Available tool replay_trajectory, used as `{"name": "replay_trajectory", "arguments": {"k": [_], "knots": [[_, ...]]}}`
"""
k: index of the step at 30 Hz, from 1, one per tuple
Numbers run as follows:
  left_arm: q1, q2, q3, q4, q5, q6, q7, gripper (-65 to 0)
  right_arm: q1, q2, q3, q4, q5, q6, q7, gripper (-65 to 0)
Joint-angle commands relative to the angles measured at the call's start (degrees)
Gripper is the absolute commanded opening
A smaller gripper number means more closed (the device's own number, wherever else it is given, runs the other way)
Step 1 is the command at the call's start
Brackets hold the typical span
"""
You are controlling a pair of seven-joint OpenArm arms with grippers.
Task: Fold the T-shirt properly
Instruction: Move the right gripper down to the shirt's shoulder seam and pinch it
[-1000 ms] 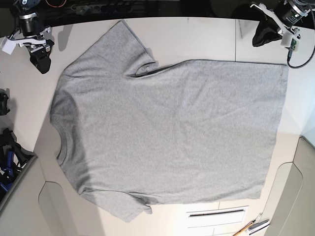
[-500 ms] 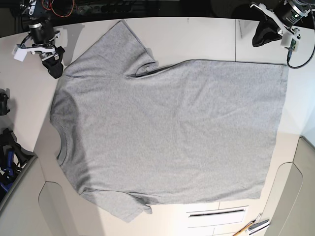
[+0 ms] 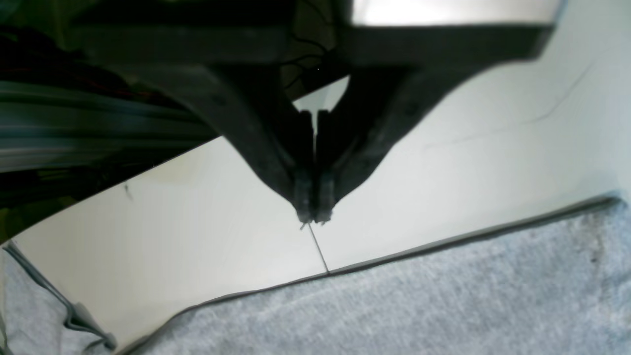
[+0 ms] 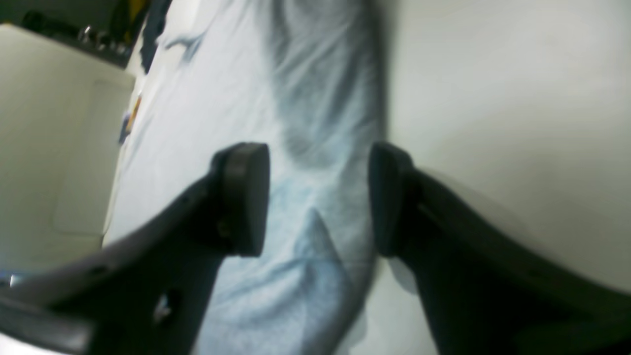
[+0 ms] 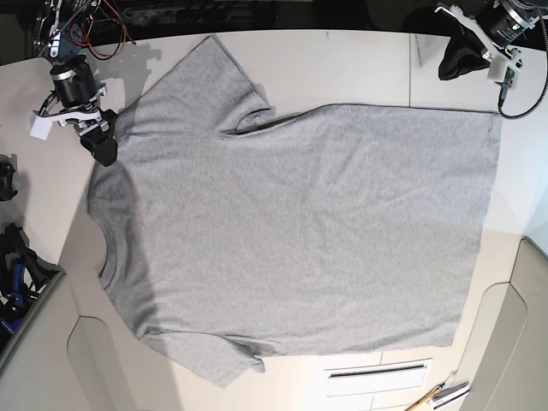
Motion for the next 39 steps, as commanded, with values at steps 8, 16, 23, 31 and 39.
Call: {"name": "replay_trajectory", "arguments": {"k": [8, 16, 23, 31, 39], "knots": [[0.5, -0.6, -0.5, 0.7, -0.8, -0.6, -1.0, -65.0, -0.3, -0.9, -2.0, -0.3, 3.1, -0.4, -6.3, -32.9], [0.5, -0.6, -0.5, 0.7, -2.1, -0.6, -1.0, -65.0, -0.4, -4.0, -2.0, 2.4, 3.5, -0.4, -8.8, -32.9], [0.5, -0.6, -0.5, 0.7, -2.5, -0.6, -1.0, -65.0, -1.2, -4.6, -1.3, 10.3, 3.4, -0.4, -8.7, -33.1], [0.5, -0.7, -0.5, 0.7, -2.5, -0.6, -0.2, -65.0, -7.4, -6.6, 3.9, 34.4, -2.7, -3.1, -8.0, -33.1], [0.5, -0.7, -0.5, 0.7, -2.5, -1.8, 0.1, -65.0, -10.9, -7.1, 7.9, 40.1, -9.6, -12.7, -7.1, -33.0]]}}
